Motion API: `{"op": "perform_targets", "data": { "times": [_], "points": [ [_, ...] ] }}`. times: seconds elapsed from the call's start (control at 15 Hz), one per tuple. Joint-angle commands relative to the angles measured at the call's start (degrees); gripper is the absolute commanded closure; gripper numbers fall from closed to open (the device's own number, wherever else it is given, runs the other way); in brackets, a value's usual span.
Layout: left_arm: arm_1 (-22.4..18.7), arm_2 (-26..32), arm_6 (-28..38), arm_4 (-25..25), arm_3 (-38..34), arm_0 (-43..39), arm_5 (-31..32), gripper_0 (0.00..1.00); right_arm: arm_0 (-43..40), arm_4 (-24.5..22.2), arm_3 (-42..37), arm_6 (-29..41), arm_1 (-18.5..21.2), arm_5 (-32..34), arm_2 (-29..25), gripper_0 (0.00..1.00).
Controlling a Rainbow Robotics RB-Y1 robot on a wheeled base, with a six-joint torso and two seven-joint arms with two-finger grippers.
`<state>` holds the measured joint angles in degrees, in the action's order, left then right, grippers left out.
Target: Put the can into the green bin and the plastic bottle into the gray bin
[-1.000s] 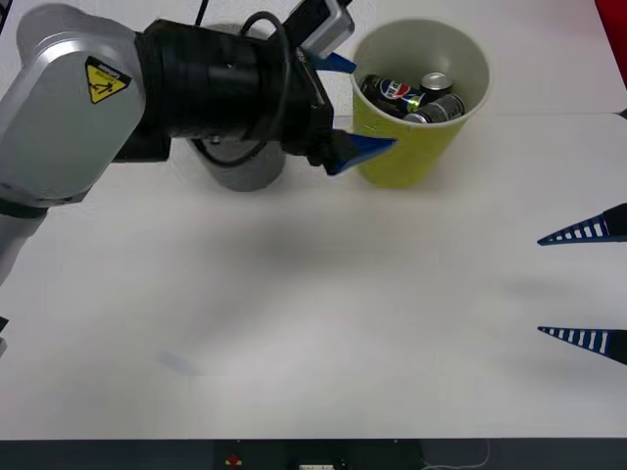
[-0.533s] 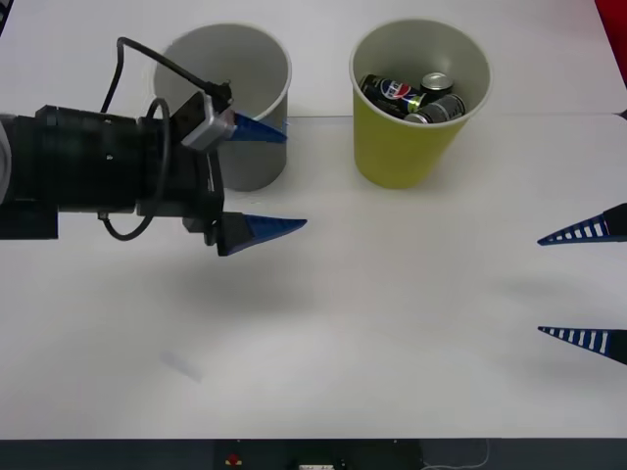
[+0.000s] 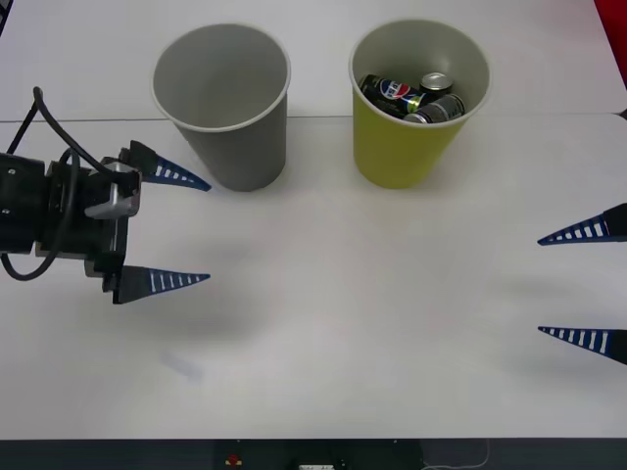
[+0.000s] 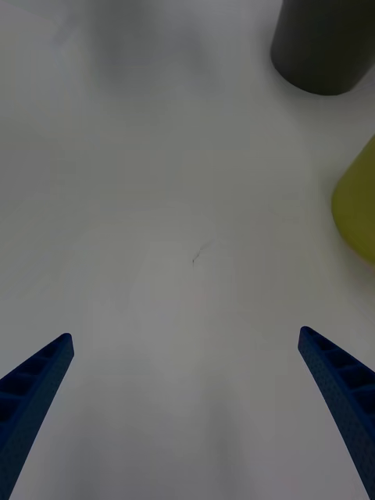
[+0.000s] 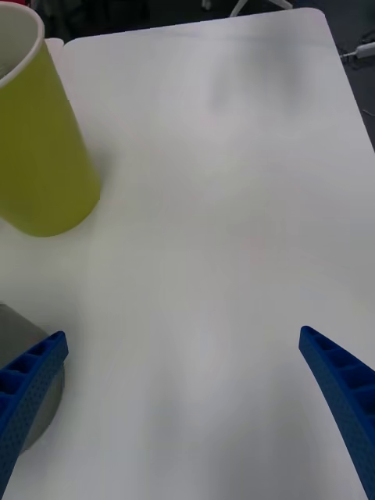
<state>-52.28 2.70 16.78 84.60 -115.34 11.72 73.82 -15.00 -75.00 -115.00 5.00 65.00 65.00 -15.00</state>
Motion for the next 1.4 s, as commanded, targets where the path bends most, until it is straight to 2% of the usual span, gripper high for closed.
{"op": "perform_targets", "data": {
  "times": [0.07,0.27,0.47,0.8,1.0,1.4],
  "points": [
    [-2.9,2.0,-4.6,-1.2,0.1,-3.3,0.0,0.00,0.0,0.0,0.0,0.0,0.0,0.0,0.0,0.00],
    [-5.7,3.9,-6.1,-1.7,0.2,-6.7,0.0,0.00,0.0,0.0,0.0,0.0,0.0,0.0,0.0,0.00],
    [-6.9,5.8,-7.1,-2.1,0.3,-9.7,0.0,0.00,0.0,0.0,0.0,0.0,0.0,0.0,0.0,0.00],
    [-7.1,7.3,-7.7,-3.7,0.5,-13.2,0.1,0.00,0.0,0.0,0.0,0.0,0.0,0.0,0.0,0.00],
    [-7.2,9.2,-8.2,-3.7,1.5,-13.5,2.8,0.00,0.0,0.0,0.0,0.0,0.0,0.0,0.0,0.00],
    [-7.2,9.4,-9.0,-3.7,2.7,-13.5,2.9,0.00,0.0,0.0,0.0,0.0,0.0,0.0,0.0,0.00]
  ]
}}
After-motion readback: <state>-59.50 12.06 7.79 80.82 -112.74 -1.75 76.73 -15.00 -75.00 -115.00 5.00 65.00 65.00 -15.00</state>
